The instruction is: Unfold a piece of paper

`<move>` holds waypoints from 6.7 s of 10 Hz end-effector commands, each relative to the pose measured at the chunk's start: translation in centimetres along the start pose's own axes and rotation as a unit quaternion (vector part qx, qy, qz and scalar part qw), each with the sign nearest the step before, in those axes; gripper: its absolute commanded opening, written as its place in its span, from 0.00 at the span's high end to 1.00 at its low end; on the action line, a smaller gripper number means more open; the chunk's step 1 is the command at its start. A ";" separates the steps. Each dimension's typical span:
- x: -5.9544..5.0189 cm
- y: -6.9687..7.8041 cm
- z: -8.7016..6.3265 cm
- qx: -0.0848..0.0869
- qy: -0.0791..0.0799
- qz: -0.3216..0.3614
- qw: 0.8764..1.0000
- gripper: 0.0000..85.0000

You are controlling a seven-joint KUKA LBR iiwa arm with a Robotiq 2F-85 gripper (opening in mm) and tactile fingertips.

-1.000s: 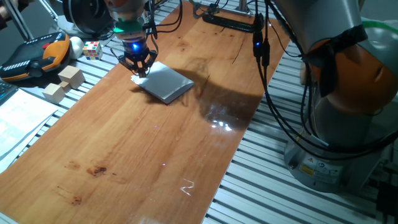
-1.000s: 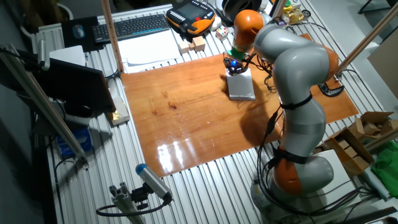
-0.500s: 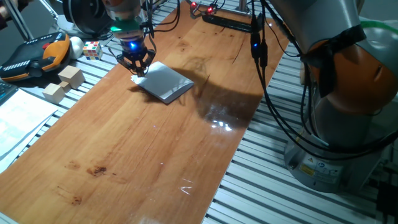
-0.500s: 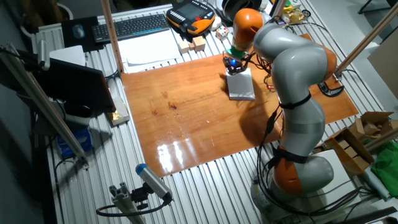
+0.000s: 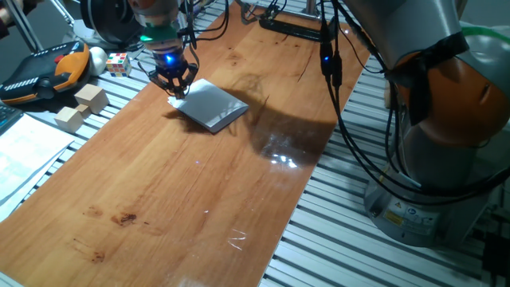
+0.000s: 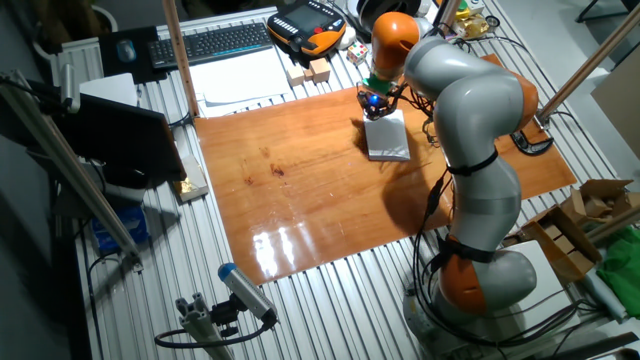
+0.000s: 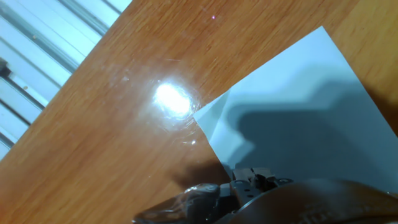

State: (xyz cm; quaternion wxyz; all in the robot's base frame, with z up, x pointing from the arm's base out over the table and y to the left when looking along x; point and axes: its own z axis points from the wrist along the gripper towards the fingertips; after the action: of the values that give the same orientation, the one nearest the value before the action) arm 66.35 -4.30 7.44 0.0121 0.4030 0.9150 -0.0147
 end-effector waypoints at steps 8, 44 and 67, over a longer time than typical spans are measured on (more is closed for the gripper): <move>-0.2 0.7 -0.5 -0.004 0.009 0.035 0.999 0.98; -4.1 1.5 2.9 0.007 -0.036 0.100 0.994 0.98; -5.7 -4.4 -0.2 0.007 -0.004 0.077 0.997 0.98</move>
State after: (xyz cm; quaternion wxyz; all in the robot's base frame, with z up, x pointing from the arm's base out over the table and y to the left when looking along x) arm 66.92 -11.41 7.88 0.0144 0.4706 0.8819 -0.0223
